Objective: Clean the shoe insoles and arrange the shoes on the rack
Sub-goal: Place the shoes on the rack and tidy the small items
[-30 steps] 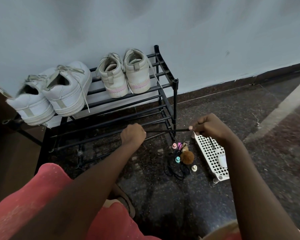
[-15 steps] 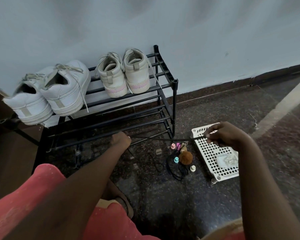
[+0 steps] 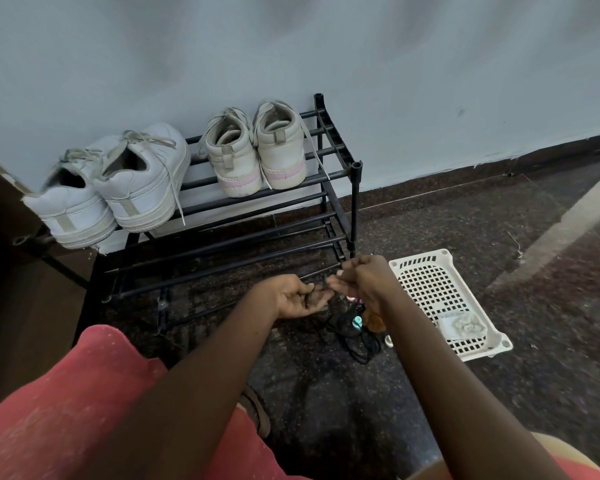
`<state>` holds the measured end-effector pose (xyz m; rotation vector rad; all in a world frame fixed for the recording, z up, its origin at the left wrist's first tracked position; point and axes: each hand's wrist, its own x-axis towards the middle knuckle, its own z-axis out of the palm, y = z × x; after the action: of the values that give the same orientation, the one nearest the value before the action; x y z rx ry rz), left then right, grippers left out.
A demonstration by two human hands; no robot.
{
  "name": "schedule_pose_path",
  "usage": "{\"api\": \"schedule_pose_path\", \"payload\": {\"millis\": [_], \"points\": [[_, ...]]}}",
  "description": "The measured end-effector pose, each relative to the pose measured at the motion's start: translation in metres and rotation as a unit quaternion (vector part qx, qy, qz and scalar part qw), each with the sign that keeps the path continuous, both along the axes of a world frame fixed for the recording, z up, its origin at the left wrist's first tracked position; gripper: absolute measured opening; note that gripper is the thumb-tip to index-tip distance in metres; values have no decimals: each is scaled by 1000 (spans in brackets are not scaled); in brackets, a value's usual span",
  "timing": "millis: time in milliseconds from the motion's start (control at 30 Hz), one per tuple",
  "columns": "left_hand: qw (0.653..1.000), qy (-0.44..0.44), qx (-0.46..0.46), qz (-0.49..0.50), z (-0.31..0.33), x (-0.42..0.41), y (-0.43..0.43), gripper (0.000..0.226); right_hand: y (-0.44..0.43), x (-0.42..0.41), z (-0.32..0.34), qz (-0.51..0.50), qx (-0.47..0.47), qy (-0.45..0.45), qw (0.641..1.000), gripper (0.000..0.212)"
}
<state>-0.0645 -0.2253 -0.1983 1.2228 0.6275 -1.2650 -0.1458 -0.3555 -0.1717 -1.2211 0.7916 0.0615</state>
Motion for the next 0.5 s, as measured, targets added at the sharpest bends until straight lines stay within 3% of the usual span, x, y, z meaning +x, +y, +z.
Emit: {"api": "schedule_pose_path", "payload": {"millis": [133,367,500], "points": [[1000,-18,-22,-3,8,-8,-12,29,8,-3,-4,34,-127,30,991,16],[998,-22,-38,47,15,-11,-23,26,21,-3,2,100,-349,68,929,6],[998,-23,-44,45,18,-9,-24,22,25,-1,4,135,-387,72,909,13]]}}
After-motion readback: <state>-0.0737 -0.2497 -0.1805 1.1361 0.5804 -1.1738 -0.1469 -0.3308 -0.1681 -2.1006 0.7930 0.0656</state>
